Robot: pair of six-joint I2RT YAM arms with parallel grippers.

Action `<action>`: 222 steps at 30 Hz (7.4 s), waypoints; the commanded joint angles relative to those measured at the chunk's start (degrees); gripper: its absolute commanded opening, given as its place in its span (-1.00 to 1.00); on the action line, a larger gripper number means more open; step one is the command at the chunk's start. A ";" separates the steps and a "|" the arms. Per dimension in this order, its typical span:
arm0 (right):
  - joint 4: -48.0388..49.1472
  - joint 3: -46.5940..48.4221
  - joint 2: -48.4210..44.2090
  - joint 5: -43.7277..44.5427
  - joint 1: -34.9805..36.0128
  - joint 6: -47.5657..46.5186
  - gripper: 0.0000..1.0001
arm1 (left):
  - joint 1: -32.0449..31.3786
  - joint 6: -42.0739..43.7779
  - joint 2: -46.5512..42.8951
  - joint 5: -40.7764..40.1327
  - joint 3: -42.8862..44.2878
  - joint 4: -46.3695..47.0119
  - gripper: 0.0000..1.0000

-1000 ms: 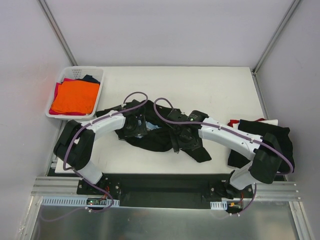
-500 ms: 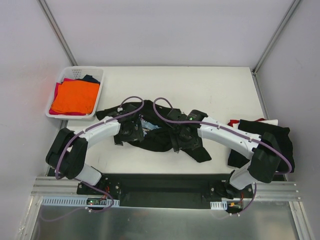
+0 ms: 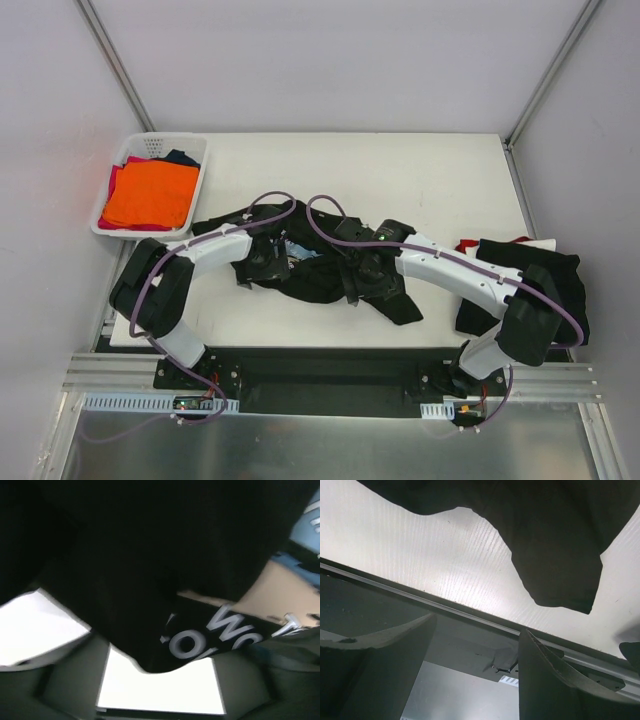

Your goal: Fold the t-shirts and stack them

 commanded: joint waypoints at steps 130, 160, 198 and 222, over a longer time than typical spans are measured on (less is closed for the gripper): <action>22.24 6.07 26.34 -31.06 -21.05 -14.78 -0.99 | 5.05 -6.25 11.98 -5.60 9.29 -20.58 -1.00; 17.49 -3.16 9.99 -23.50 -23.95 -10.56 -0.99 | -3.29 9.23 53.98 11.80 70.28 -35.43 -1.00; 16.44 -10.37 0.50 -20.25 -20.96 -8.98 -0.99 | -0.84 -1.32 16.21 -4.28 25.82 -22.53 0.90; 14.42 -3.35 5.33 -22.44 -20.96 -11.27 -0.99 | 3.65 -0.61 13.74 -7.54 51.56 -34.39 0.99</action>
